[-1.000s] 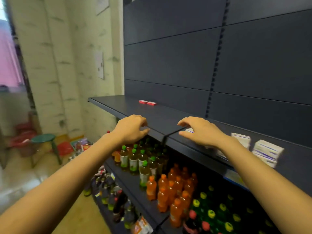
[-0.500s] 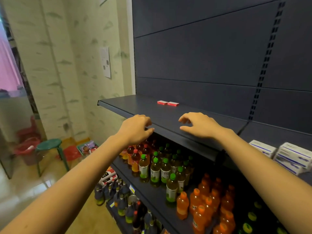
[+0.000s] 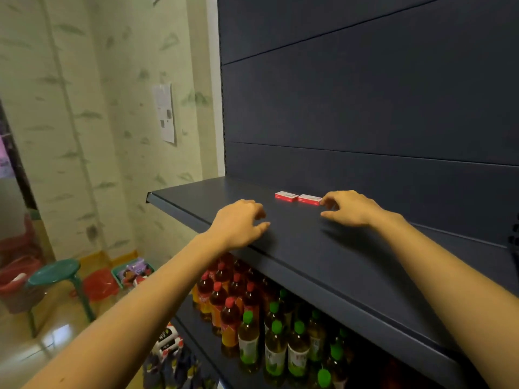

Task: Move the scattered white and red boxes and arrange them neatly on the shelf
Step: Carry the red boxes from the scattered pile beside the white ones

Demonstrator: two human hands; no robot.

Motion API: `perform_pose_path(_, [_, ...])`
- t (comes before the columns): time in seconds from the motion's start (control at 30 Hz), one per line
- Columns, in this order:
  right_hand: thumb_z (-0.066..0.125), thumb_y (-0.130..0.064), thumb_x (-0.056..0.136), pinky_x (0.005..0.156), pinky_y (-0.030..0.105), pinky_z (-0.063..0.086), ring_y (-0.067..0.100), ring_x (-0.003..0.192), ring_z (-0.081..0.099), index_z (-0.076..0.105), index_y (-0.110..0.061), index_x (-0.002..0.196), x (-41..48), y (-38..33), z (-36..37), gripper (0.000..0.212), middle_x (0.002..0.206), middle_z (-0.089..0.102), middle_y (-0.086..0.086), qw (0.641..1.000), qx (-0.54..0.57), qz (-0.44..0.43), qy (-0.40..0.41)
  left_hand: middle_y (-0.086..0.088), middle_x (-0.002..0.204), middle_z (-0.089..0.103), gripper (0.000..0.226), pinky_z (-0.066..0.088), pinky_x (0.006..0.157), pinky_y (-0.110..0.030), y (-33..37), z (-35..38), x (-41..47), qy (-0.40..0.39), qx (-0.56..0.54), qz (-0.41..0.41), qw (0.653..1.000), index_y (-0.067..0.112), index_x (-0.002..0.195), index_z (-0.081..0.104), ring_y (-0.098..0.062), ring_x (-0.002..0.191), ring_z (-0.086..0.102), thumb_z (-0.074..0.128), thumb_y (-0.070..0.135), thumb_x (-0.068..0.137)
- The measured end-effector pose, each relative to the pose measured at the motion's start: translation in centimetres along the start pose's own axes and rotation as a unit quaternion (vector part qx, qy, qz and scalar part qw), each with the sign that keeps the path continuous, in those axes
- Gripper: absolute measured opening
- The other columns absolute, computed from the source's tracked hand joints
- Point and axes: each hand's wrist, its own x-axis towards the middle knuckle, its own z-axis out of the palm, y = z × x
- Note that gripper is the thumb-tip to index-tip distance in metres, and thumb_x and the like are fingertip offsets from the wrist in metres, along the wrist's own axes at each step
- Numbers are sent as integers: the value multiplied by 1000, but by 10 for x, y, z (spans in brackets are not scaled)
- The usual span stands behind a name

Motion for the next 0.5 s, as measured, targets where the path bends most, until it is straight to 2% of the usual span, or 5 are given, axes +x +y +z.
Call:
perform_pose_path(0.23, [56,-35,88,95,41,47,22,109,54,51,-19,123,76,12,30,39,125,55,4,998,-2,60,-13,-5,122,58,38,48,91,-38,-42,33,71,-21,-31,25,999,13,117,55,-21,110,54,48,39,91])
perform_pose_path(0.37, [58,-37,86,89,40,46,24,108,53,49,-16,124,112,14,47,44,124,52,5,995,-25,98,-6,-3,122,58,36,45,87,-34,-69,48,105,-20,-38,57,997,15,116,55,-21,111,53,48,39,91])
perform_pose_path(0.5, [55,-41,88,97,42,43,27,119,48,41,-12,132,143,20,64,53,135,43,8,988,-42,146,-22,-2,121,59,36,43,85,-32,-101,61,142,-27,-45,93,994,16,116,56,-20,110,53,49,40,90])
